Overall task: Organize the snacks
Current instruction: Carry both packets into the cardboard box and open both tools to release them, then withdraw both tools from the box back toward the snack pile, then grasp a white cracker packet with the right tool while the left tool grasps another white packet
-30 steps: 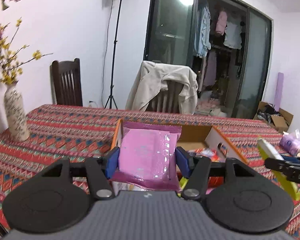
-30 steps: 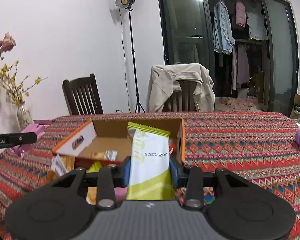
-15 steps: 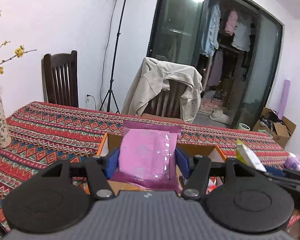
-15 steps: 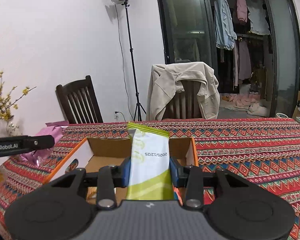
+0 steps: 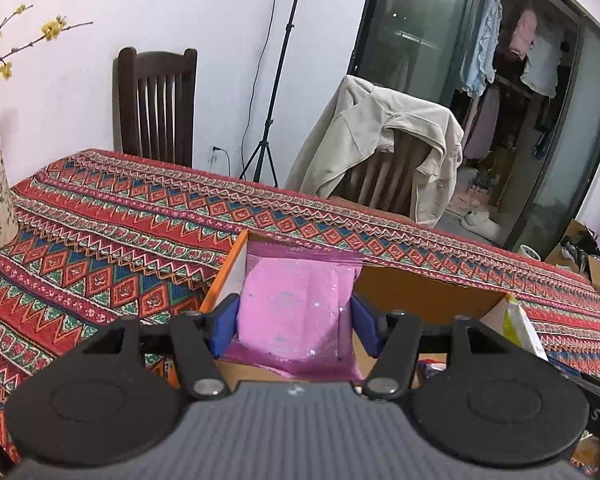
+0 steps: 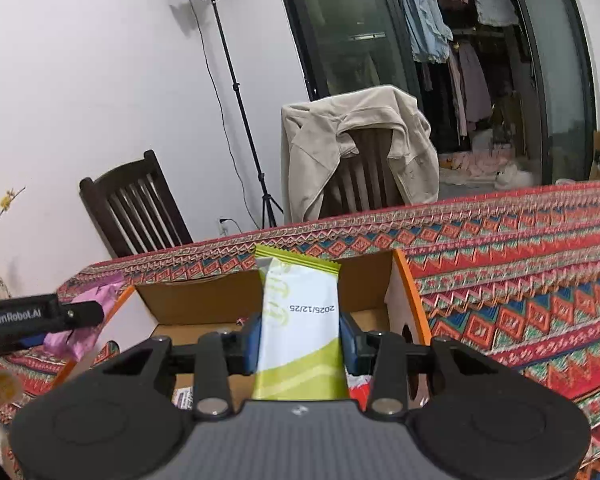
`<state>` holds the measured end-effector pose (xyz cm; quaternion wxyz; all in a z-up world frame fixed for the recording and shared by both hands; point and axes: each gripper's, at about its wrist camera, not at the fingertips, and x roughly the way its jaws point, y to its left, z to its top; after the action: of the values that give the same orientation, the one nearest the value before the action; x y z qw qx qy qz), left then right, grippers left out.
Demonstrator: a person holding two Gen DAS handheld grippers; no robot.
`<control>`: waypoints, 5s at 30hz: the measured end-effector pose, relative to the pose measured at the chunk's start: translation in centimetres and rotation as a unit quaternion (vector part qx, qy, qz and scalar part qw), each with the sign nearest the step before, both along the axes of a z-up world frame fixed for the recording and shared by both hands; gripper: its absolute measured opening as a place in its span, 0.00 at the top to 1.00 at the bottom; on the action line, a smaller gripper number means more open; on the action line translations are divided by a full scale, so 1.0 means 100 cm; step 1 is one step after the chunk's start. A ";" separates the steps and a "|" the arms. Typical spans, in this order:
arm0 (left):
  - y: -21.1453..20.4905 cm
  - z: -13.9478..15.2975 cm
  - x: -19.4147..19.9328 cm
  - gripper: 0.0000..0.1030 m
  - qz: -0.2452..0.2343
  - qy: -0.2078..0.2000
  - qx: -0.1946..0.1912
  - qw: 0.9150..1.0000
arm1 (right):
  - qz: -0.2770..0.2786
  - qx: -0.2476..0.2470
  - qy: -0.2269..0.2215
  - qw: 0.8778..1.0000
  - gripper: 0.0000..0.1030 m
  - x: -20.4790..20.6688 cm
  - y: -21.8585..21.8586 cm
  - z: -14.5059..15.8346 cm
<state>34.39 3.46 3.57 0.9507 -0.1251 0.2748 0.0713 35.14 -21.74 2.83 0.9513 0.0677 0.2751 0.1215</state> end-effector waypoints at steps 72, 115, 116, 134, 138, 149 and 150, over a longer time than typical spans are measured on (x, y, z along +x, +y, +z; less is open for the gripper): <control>0.003 -0.034 -0.207 0.00 -0.052 0.009 0.039 0.998 | 0.047 -0.039 0.035 0.998 0.00 -0.212 -0.050 -0.028; 0.050 -0.057 -0.219 0.00 -0.016 0.020 -0.005 1.000 | 0.136 -0.214 0.033 0.967 0.06 -0.180 0.073 -0.068; 0.051 -0.058 -0.219 0.00 -0.015 0.021 -0.006 1.000 | 0.139 -0.214 0.031 0.966 0.08 -0.182 0.073 -0.067; 0.052 -0.057 -0.225 0.00 -0.005 0.027 -0.007 1.000 | 0.168 -0.197 -0.015 0.966 0.57 -0.227 0.054 -0.053; 0.047 -0.056 -0.226 0.00 -0.011 0.027 -0.003 1.000 | 0.155 -0.164 -0.017 0.974 0.64 -0.227 0.040 -0.046; 0.019 -0.059 -0.224 0.00 -0.049 0.040 0.007 0.998 | 0.105 -0.028 -0.011 0.994 0.82 -0.220 -0.018 -0.019; 0.013 -0.060 -0.223 0.00 -0.060 0.043 0.007 0.997 | 0.101 -0.022 -0.012 0.995 0.83 -0.221 -0.022 -0.018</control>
<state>12.09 4.79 -2.45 0.9414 -0.0989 0.3217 0.0211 13.07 -23.96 0.99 0.9385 0.0172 0.2719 0.2121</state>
